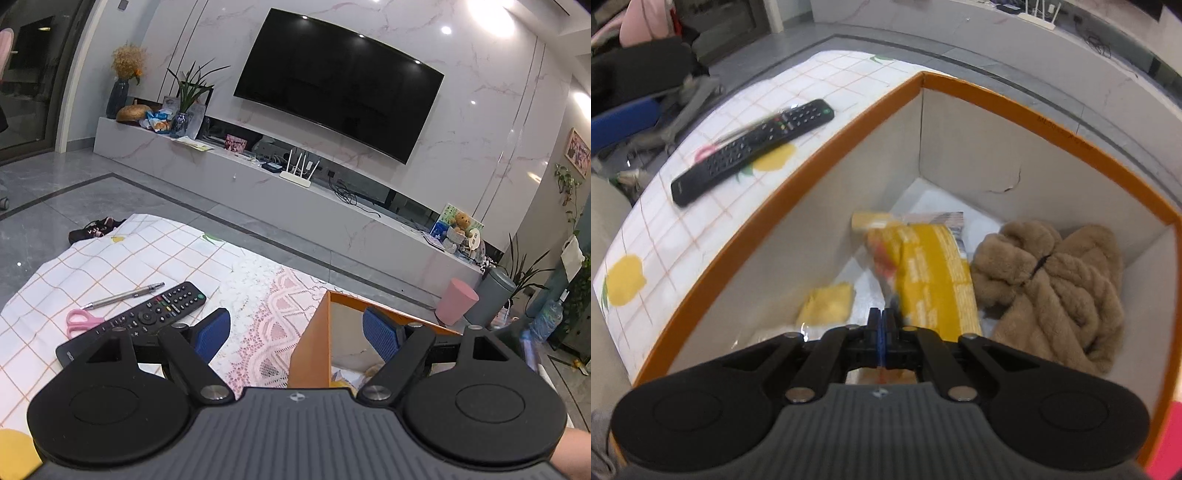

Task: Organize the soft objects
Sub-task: 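Move both open tools from the orange box back toward the remaining pile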

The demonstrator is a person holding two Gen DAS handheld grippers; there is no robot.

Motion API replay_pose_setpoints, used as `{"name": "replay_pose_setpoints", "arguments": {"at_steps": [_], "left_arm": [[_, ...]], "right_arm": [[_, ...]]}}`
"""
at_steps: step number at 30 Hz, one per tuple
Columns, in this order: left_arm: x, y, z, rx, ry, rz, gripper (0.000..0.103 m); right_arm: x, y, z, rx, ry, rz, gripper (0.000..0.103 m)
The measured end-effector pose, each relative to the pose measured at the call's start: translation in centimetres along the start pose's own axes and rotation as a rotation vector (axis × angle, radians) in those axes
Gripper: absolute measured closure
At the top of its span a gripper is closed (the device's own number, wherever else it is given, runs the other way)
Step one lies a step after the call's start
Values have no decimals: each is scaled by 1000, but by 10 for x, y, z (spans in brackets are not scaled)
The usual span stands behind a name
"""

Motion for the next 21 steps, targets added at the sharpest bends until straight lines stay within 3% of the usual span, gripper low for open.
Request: {"name": "replay_pose_setpoints", "arguments": {"at_steps": [11, 15, 19, 21], "left_arm": [[-2, 2, -6, -3, 43, 1, 8], [0, 1, -2, -8, 22, 0, 8], [0, 0, -2, -12, 2, 6, 8], [1, 0, -4, -20, -7, 6, 8]], "right_arm": [[39, 15, -3, -54, 55, -111, 103], [38, -3, -1, -26, 56, -167, 103], [29, -28, -9, -78, 57, -201, 103], [23, -30, -15, -129, 42, -162, 103]]}}
Point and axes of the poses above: each gripper's, at about its wrist camera, not at the fingertips, and y roughly the way its jaws point, z to its left, x to its top, the point moved 4 cm from there along y, roughly the way its jaws point, and after that the axes turned 3 degrees about x, right-handed, at the moved point
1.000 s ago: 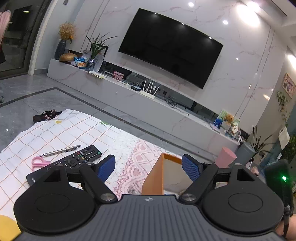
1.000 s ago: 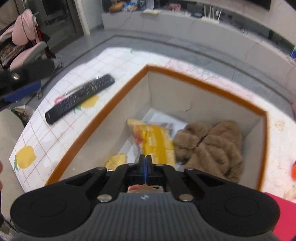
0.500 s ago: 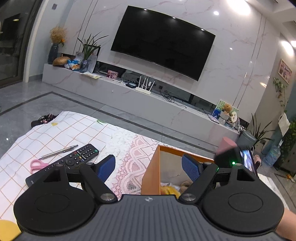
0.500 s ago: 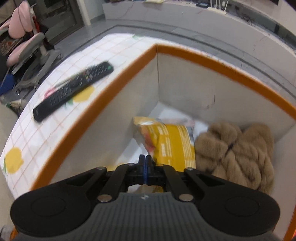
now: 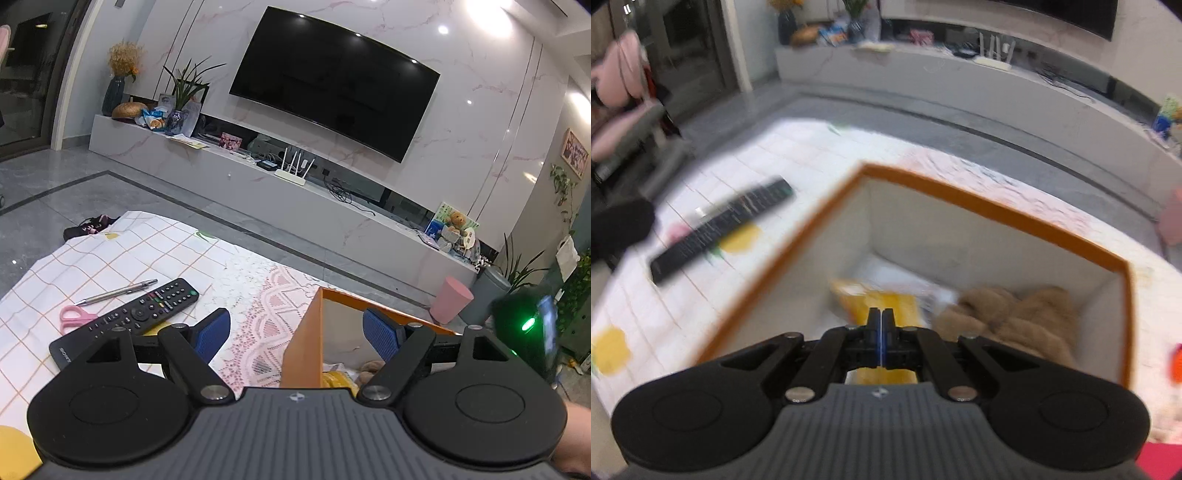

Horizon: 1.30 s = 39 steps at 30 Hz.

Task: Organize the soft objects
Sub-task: 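Move both open tools from the orange box back toward the remaining pile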

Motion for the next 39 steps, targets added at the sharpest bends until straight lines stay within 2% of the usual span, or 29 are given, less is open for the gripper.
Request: {"name": "replay_pose_setpoints", "arguments": {"at_steps": [2, 4, 7, 11, 14, 16, 19, 21, 24, 29, 30, 32, 34, 37, 39], "left_arm": [[-1, 0, -3, -17, -7, -1, 8], [-3, 2, -7, -45, -7, 7, 8], [-5, 3, -9, -43, 12, 14, 8], [-5, 5, -5, -21, 10, 17, 8], [-5, 7, 0, -15, -14, 26, 8], [-5, 6, 2, -16, -15, 24, 8], [-5, 6, 3, -17, -6, 18, 8], [-5, 5, 3, -12, 0, 16, 8], [-4, 3, 0, -9, -11, 8, 8], [0, -8, -12, 14, 24, -46, 8], [0, -10, -15, 14, 30, -53, 8], [1, -14, -23, 2, 42, -63, 8], [-1, -17, -33, -14, 51, -65, 8], [-6, -20, -46, -43, 76, -59, 8], [-10, -21, -59, -57, 110, -54, 8]], "right_arm": [[-8, 9, -3, -33, -21, 66, 103], [-14, 20, -2, -5, -12, 111, 103], [-8, 28, 5, 17, 3, 110, 103], [11, 36, 19, 96, 47, 102, 103], [11, 53, 28, 77, 25, 149, 103], [6, 71, 26, 66, 57, 193, 103], [-1, 67, 24, 98, 115, 158, 103], [-3, 56, 28, 126, 90, 134, 103], [-2, 28, 27, 79, 49, 82, 103], [-1, -37, 16, 66, 68, -35, 100], [-1, -51, 14, 60, 67, -62, 98], [0, -76, 11, 55, 60, -100, 87], [-4, -106, 4, 28, 50, -143, 71], [-15, -145, -8, -10, 38, -194, 59], [-27, -172, -16, -43, 36, -227, 42]]}}
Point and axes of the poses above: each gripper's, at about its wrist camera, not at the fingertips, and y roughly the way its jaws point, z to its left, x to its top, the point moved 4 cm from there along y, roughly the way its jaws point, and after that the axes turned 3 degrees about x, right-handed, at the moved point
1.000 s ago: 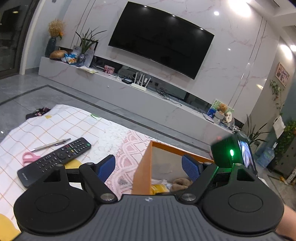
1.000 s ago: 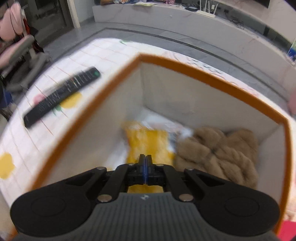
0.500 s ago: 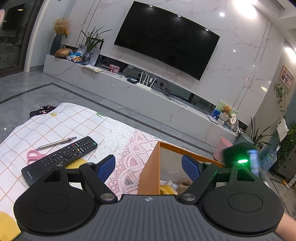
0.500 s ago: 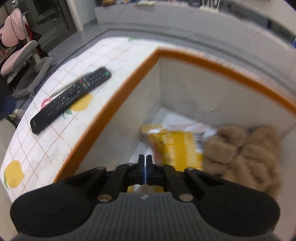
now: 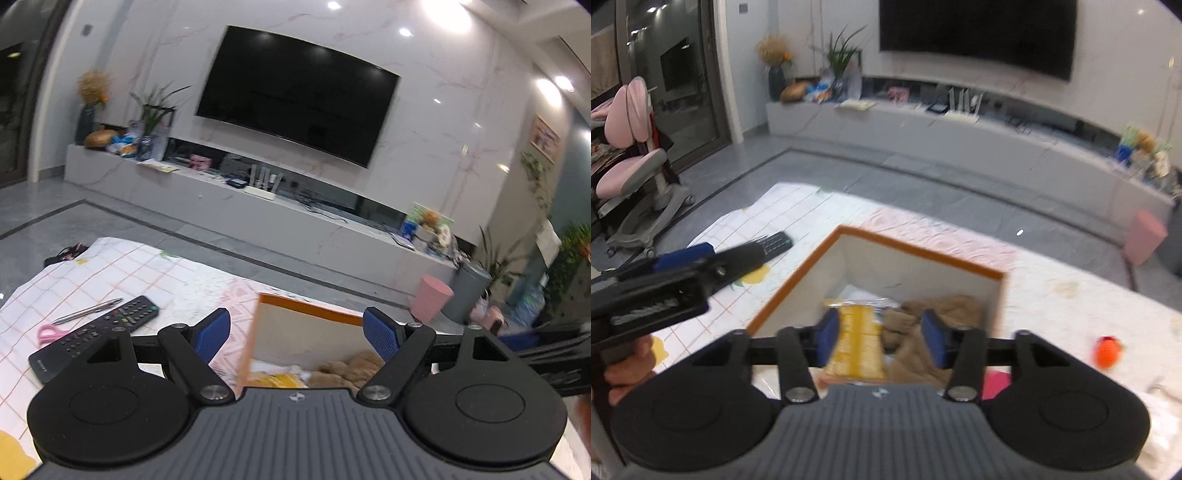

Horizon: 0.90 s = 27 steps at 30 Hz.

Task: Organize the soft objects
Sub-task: 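Move both open tools from the orange box back toward the remaining pile, then close the right tool on the white plastic bag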

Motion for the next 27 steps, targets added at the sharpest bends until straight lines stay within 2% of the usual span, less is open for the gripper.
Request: {"name": "replay_pose_setpoints", "arguments": {"at_steps": [1, 3, 7, 11, 14, 18, 27], "left_arm": [[-1, -1, -5, -2, 12, 0, 8], [-2, -3, -17, -8, 31, -5, 8], [-6, -12, -39, -47, 51, -6, 8], [-15, -20, -60, -93, 79, -2, 8], [-23, -24, -77, -94, 137, -1, 8], [-34, -27, -100, -92, 212, -10, 8], [-59, -31, -178, -169, 324, 6, 8]], "right_arm": [[-3, -12, -5, -23, -3, -17, 32], [-13, -30, -13, -74, -5, -55, 23], [-28, -63, -40, -145, 5, -106, 12], [-43, -85, -64, -176, 42, -149, 6], [-57, -97, -82, -196, 66, -167, 5], [-77, -109, -103, -270, 69, -183, 5], [-113, -149, -176, -433, 149, -236, 3]]}}
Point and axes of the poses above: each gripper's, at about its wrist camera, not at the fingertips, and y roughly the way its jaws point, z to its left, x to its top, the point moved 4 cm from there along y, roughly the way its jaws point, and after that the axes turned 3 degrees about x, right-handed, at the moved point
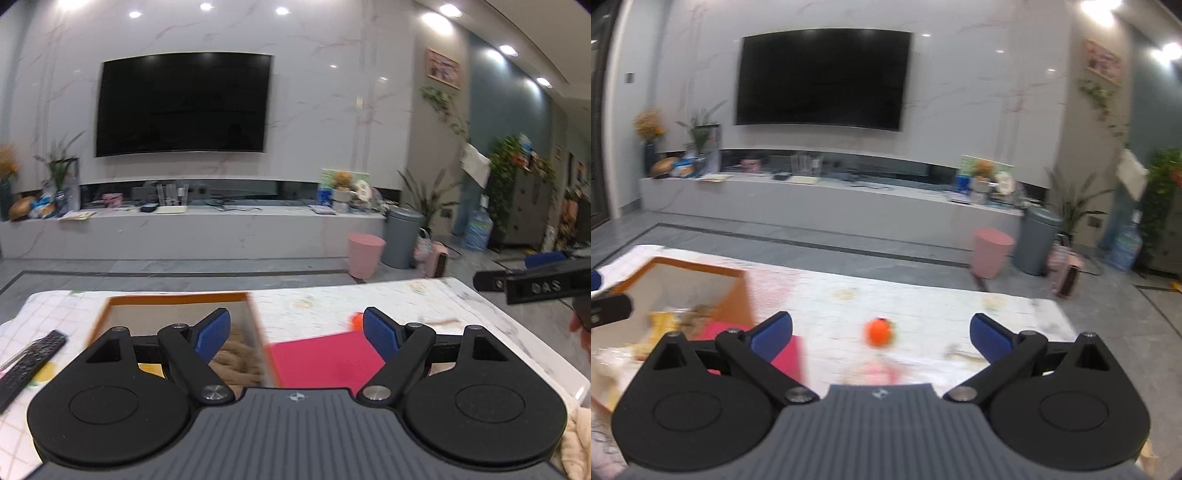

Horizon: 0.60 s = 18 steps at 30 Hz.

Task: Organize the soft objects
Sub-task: 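Close the right tool on the white plastic bag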

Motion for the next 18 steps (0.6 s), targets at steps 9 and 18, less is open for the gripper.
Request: {"name": "replay_pose_setpoints", "arguments": {"at_steps": [9, 18], "left_arm": [[-29, 34, -84, -105, 40, 61, 8], [-86, 66, -130, -160, 87, 140, 8]], "right_arm": [[-42, 25, -103, -26, 244, 82, 3], [-100, 108, -113, -89, 164, 222, 3]]}}
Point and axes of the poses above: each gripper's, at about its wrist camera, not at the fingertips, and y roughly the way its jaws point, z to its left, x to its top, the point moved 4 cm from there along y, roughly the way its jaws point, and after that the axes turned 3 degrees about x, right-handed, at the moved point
